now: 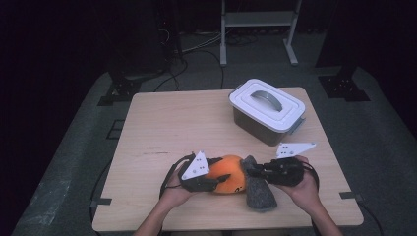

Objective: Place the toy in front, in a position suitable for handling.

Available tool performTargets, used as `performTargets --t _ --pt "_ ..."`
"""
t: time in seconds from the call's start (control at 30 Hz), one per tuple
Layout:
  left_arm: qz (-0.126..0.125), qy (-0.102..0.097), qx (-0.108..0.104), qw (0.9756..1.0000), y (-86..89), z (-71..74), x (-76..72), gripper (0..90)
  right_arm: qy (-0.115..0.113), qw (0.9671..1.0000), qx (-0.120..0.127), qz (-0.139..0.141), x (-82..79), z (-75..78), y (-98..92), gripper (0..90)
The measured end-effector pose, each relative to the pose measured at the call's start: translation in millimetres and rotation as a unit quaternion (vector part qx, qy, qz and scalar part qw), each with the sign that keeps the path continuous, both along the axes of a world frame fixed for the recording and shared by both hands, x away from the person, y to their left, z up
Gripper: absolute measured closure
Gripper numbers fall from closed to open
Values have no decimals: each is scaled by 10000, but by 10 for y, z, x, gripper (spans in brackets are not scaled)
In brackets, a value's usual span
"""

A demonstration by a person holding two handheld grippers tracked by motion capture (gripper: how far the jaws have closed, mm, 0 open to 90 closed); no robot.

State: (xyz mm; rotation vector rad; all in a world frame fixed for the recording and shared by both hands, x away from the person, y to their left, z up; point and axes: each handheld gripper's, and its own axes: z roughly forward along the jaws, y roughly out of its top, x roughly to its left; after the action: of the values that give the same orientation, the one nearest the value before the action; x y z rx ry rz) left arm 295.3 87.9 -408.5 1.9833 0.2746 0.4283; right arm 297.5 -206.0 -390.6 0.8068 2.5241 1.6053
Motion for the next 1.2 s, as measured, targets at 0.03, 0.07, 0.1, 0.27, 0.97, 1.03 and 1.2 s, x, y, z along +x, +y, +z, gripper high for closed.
performTargets --t 0.03,0.07,0.1,0.27,0.97,1.03,1.2 --pt "-16 72 35 10000 -2 -26 15 443 -12 10000 5 -11 13 3 13 777" --pt "-48 176 125 9998 -9 -64 32 426 0 10000 -26 -26 26 -10 31 776" --pt "-97 263 236 9993 -14 -104 41 412 39 10000 -64 -13 41 -44 53 775" --pt "-41 647 -21 9979 10 -70 76 230 353 9993 -130 89 99 -210 89 772" --pt "-689 1260 35 9896 84 -75 69 199 255 9989 -13 399 -17 -189 202 769" --pt "-520 1243 -79 9908 83 -43 86 150 279 9984 -42 497 -21 -208 215 769" --pt "-582 1306 202 9895 82 -154 109 225 253 9984 -126 493 -21 -228 175 770"
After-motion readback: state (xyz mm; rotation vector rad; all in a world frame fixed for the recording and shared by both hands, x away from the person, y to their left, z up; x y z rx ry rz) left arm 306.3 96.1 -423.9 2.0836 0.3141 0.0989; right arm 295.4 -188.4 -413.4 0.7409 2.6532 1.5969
